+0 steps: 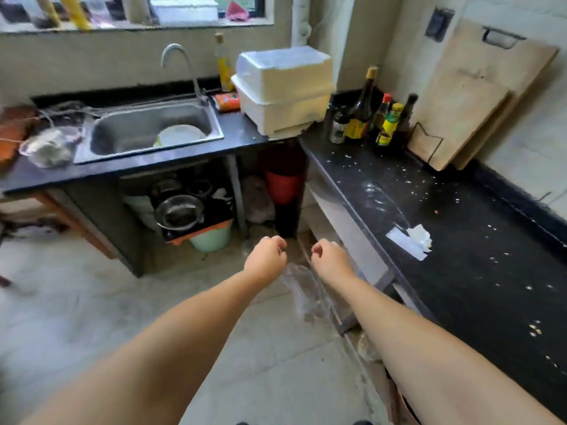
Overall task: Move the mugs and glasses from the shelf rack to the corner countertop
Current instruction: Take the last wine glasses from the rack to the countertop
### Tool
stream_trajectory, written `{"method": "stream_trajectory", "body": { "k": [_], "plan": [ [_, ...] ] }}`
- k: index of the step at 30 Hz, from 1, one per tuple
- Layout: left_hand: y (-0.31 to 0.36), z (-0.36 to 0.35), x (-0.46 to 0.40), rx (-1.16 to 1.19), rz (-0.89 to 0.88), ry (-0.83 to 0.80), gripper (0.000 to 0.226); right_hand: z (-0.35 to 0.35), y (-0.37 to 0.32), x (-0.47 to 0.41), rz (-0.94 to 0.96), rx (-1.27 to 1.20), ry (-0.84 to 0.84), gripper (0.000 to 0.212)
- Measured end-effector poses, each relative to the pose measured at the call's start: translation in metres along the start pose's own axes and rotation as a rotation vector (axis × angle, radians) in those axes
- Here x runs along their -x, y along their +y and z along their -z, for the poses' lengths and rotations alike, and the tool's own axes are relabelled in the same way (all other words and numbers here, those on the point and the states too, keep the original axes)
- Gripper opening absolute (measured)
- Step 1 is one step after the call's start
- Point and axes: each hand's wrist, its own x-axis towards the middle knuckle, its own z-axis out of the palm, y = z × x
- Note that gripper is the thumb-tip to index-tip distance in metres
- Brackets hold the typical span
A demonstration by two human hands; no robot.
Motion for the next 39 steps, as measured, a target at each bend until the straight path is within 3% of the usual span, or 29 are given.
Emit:
{"method": "stream_trajectory", "body": {
  "k": [4,12,22,33,39],
  "plan": [
    [-0.073,0.06,0.004,-0.054,0.082,0.084,0.032,-0.051,-0.082,-0.009,0.135,0.182,-0.187,0.022],
    [-0.213,0.141,0.018,0.038,0.419,0.275,0.029,-0.152,-0.215,-0.029,0.42,0.458,-0.41,0.028],
    [-0.34,0.262,-0.025,0.162,0.716,0.511,0.025,-0.246,-0.394,-0.111,0.714,0.56,-0.544,0.033],
    [-0.446,0.388,-0.052,0.192,0.817,0.654,0.027,-0.345,-0.58,-0.135,0.945,0.558,-0.64,0.029],
    [-0.548,0.495,-0.068,0.2,0.737,0.731,0.023,-0.41,-0.71,-0.144,0.971,0.481,-0.532,0.028]
  ]
}}
